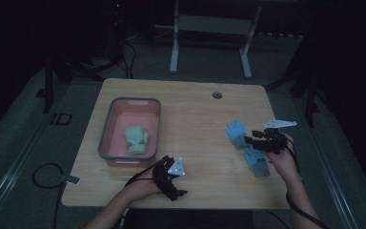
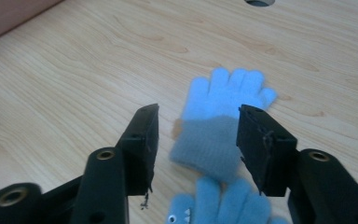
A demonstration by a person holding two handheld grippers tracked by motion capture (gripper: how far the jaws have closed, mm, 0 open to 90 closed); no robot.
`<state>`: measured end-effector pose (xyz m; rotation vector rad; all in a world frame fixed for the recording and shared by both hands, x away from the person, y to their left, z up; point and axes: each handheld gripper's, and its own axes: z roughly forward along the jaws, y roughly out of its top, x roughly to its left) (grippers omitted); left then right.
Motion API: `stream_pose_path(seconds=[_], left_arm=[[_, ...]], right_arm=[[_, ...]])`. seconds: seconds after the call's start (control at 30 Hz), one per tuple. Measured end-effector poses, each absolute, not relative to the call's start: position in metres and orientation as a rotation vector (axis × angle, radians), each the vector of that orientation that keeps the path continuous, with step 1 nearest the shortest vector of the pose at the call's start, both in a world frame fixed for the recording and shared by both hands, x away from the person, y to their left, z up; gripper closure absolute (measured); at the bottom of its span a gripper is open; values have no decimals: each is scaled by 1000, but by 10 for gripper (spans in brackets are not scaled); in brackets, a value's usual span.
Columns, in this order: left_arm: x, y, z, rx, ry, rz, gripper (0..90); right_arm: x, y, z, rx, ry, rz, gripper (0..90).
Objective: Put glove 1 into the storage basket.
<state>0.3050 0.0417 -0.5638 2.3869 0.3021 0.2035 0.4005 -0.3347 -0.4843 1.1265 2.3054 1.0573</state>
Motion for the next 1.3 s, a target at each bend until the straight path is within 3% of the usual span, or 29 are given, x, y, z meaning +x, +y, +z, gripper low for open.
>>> stream_pose_path(seconds=[0.37, 0.73, 1.0, 1.3], left_arm=[[302, 44, -565, 2378, 279, 197, 23], [302, 45, -565, 2375, 259, 201, 23], [302, 45, -565, 2366, 250, 208, 23], [302, 46, -567, 2358, 256, 209, 23]], right_arm=[[445, -326, -504, 1134, 2397, 969, 585], [471, -321, -534, 1118, 2460, 879, 602], [470, -317, -542, 1172, 2451, 868, 804], [465, -309, -532, 1321, 2369, 899, 874]])
